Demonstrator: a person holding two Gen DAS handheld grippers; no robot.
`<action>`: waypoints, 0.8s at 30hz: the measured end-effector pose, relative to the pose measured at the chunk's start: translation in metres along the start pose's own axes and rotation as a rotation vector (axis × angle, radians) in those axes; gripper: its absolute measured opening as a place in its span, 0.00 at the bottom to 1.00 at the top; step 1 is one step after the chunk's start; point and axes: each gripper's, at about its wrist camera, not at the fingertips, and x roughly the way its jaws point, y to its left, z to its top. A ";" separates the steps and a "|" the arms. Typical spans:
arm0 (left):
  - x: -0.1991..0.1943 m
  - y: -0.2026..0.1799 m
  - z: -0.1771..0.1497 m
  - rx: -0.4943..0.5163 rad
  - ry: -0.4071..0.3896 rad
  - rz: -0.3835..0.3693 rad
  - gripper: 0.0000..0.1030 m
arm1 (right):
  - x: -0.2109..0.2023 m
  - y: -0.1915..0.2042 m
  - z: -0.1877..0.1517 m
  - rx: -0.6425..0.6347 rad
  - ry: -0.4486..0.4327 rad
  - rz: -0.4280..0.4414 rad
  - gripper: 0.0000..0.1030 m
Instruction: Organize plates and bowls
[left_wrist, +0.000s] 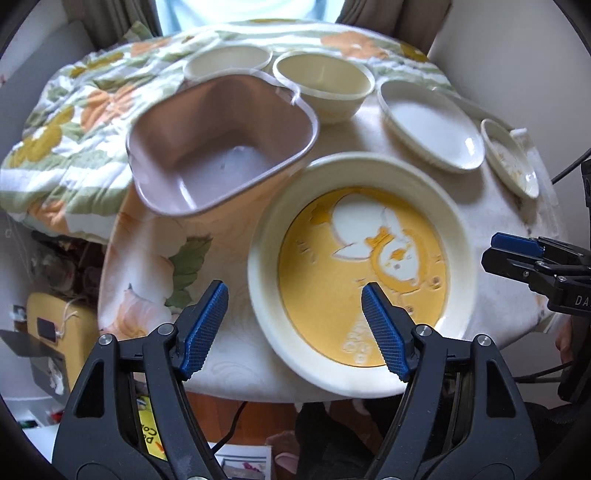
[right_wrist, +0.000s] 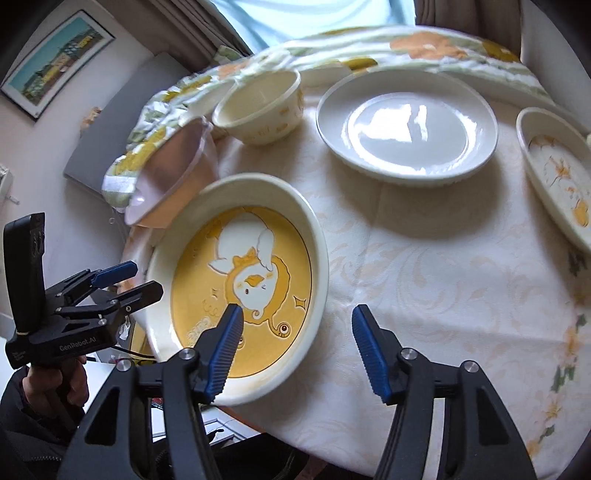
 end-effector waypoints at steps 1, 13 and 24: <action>-0.011 -0.009 0.004 0.002 -0.026 0.007 0.71 | -0.014 -0.002 0.002 -0.008 -0.032 0.017 0.55; -0.067 -0.117 0.070 -0.163 -0.297 0.014 1.00 | -0.118 -0.059 0.069 -0.227 -0.178 -0.123 1.00; -0.002 -0.143 0.110 -0.350 -0.228 -0.019 1.00 | -0.112 -0.129 0.139 -0.147 -0.183 -0.119 1.00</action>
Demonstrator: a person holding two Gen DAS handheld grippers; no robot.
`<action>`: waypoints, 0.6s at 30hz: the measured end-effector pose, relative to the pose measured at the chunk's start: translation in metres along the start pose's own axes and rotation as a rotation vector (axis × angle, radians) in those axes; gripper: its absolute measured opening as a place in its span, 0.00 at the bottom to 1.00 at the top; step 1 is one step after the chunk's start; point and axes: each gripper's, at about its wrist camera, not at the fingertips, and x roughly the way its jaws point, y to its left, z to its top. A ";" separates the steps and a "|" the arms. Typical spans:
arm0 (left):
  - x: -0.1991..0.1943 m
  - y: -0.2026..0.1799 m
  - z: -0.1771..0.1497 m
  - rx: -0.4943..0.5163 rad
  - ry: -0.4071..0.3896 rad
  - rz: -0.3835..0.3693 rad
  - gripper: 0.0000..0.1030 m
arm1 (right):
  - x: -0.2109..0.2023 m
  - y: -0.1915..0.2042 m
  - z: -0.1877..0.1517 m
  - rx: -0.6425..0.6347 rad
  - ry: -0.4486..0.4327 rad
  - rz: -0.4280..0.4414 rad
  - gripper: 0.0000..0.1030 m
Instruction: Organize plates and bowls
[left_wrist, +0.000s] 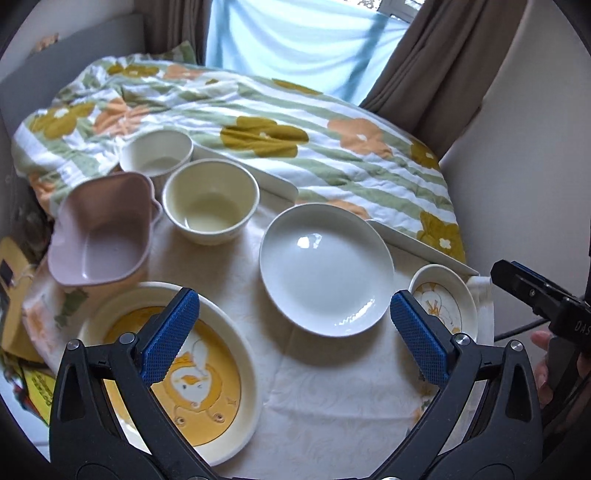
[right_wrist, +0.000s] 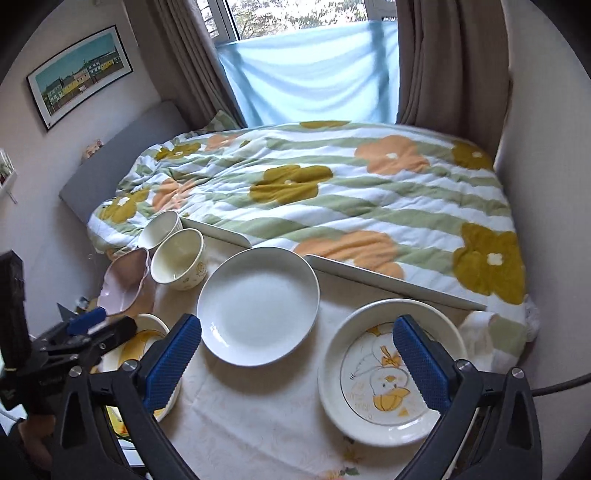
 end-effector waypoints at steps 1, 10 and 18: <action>0.010 0.002 0.001 -0.011 0.014 -0.001 1.00 | 0.012 -0.006 0.004 0.004 0.022 0.006 1.00; 0.091 0.020 0.008 -0.035 0.166 0.007 0.90 | 0.096 -0.027 0.010 -0.035 0.175 0.103 0.96; 0.130 0.026 0.009 -0.034 0.267 0.019 0.54 | 0.150 -0.031 0.007 -0.095 0.305 0.143 0.54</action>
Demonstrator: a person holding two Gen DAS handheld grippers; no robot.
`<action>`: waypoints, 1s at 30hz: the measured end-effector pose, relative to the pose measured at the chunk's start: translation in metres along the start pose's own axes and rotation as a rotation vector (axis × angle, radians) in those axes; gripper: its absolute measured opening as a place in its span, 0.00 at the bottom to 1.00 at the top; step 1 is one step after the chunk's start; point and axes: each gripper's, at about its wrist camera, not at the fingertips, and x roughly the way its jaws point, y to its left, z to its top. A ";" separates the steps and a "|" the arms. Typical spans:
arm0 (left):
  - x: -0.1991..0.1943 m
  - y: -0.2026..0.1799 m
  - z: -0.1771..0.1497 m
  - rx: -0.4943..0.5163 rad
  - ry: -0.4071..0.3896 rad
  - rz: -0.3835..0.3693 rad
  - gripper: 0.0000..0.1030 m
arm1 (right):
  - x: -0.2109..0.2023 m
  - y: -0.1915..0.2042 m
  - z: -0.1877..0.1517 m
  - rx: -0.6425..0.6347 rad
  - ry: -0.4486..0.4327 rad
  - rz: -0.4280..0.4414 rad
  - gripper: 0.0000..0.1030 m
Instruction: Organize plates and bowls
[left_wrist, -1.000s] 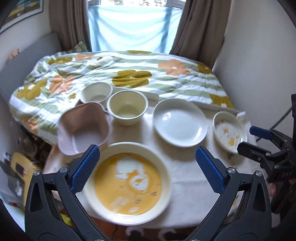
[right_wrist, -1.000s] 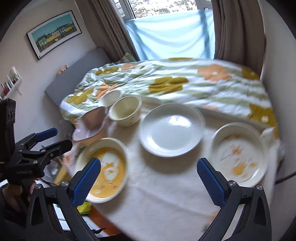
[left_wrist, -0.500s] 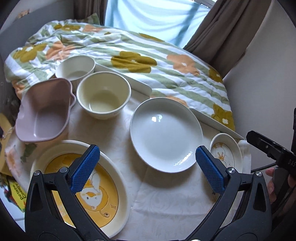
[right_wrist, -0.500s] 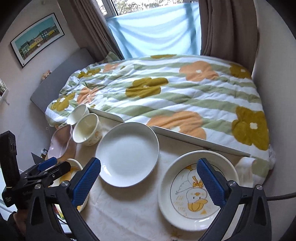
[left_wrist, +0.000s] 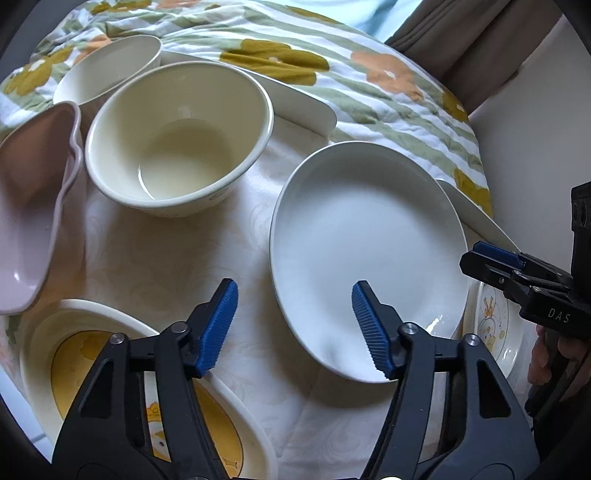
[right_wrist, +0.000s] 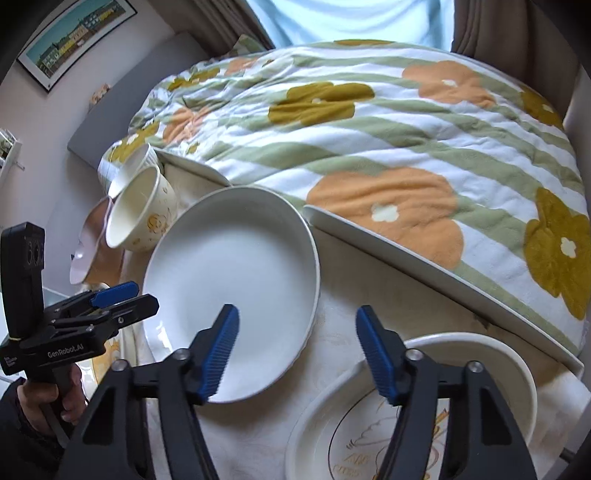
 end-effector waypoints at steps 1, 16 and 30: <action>0.003 0.000 0.000 -0.001 0.007 0.005 0.48 | 0.003 0.000 0.000 -0.004 0.007 0.001 0.53; 0.016 -0.003 0.005 -0.008 0.036 0.023 0.18 | 0.026 -0.013 0.004 -0.018 0.058 0.041 0.16; 0.018 -0.010 0.010 0.005 0.046 0.053 0.17 | 0.024 -0.008 0.002 -0.046 0.062 0.034 0.13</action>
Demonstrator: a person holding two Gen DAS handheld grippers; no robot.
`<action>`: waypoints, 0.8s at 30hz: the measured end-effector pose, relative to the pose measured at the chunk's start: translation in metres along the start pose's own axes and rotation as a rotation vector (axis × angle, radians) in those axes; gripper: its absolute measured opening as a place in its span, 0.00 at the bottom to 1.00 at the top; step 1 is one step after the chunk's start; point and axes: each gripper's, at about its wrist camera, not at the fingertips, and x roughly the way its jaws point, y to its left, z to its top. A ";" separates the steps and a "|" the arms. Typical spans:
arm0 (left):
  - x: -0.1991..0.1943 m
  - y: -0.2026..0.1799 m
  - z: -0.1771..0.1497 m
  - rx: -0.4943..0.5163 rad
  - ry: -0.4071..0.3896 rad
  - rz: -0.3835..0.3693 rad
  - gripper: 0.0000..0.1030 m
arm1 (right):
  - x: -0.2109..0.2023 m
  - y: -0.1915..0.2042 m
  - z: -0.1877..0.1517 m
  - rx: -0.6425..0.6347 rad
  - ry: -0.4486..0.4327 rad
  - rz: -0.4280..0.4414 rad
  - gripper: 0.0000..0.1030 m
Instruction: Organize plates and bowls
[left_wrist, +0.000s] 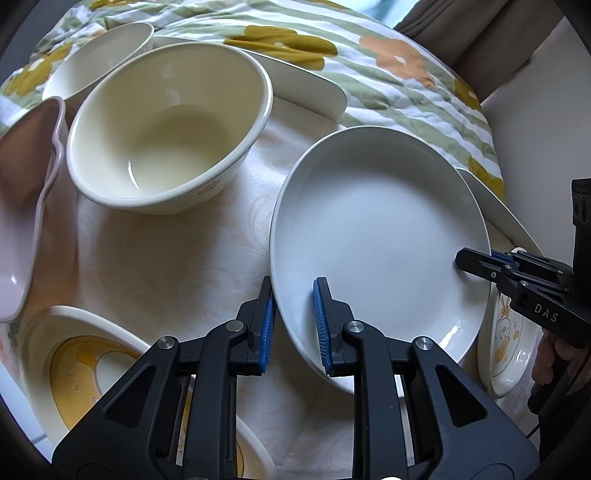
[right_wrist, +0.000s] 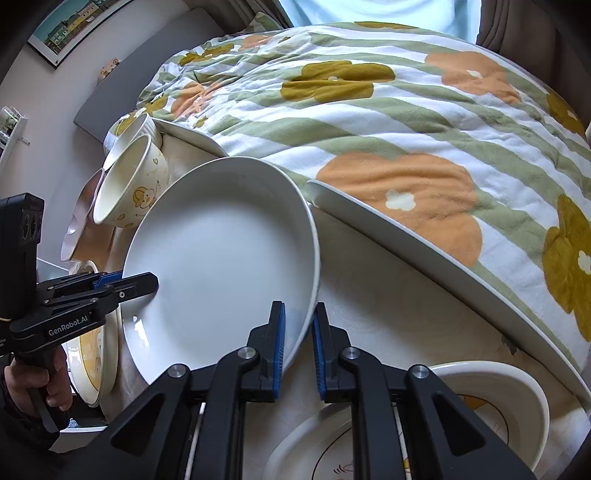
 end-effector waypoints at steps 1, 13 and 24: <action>0.000 0.000 0.000 0.001 0.001 0.003 0.17 | 0.000 0.001 -0.001 0.000 -0.001 0.001 0.13; -0.018 -0.008 -0.004 0.038 -0.050 -0.015 0.17 | -0.016 0.005 -0.014 0.034 -0.055 -0.003 0.13; -0.100 -0.007 -0.035 0.086 -0.154 -0.046 0.17 | -0.082 0.048 -0.041 0.043 -0.151 -0.006 0.13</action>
